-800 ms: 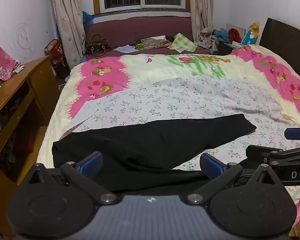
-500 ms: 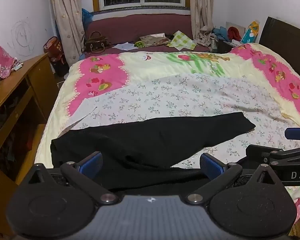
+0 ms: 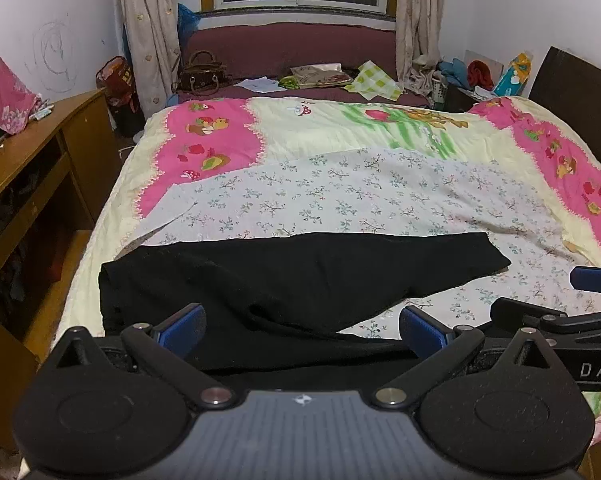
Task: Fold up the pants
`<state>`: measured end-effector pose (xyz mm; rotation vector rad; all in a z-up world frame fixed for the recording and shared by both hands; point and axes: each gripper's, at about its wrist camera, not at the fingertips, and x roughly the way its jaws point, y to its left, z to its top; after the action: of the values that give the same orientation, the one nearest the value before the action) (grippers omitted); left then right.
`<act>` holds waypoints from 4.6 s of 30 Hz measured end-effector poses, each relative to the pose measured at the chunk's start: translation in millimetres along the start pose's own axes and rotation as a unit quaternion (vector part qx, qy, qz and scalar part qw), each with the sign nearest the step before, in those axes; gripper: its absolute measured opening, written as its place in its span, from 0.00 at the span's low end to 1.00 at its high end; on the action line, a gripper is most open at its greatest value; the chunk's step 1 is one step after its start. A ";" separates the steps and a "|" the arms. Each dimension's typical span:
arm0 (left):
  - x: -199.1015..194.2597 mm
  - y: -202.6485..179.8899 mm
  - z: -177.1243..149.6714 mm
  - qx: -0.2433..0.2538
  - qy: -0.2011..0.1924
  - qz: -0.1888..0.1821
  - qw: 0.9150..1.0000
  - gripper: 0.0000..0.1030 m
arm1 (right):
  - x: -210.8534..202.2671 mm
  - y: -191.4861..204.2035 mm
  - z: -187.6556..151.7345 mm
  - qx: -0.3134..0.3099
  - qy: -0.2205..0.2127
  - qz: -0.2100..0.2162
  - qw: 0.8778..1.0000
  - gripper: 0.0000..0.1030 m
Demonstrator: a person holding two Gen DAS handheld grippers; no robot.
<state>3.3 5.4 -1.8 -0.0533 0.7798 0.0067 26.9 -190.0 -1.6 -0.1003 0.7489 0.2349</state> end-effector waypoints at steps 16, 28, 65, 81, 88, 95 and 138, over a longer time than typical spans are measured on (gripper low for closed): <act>0.0 -5.6 2.1 0.021 -0.002 0.008 1.000 1.00 | 1.8 -1.1 -2.5 0.002 0.008 -0.003 1.000 0.88; 6.0 -10.4 0.8 0.029 0.009 0.014 0.999 1.00 | 6.9 -2.2 -4.3 0.003 0.021 0.000 1.000 0.88; 37.9 -57.6 0.4 0.042 0.062 0.053 0.996 1.00 | 39.0 -43.0 -9.1 -0.005 0.081 0.036 0.996 0.88; 90.0 -87.0 2.2 0.015 0.112 0.076 0.991 1.00 | 86.0 -76.9 -4.0 -0.033 0.129 0.071 0.989 0.88; 116.5 -79.4 1.7 0.027 0.134 0.067 0.988 1.00 | 110.8 -72.2 -3.0 -0.048 0.154 0.069 0.984 0.88; 150.0 -52.1 14.3 0.041 0.141 0.037 0.988 1.00 | 137.5 -54.6 7.3 -0.046 0.163 0.051 0.984 0.87; 435.5 53.1 78.5 0.310 0.213 -0.146 0.915 0.78 | 438.0 -50.9 78.0 -0.265 0.295 0.201 0.896 0.75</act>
<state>366.7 56.5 -254.7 0.4478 1.1736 -0.5522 401.1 -149.0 -244.1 -0.5576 1.2967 0.8313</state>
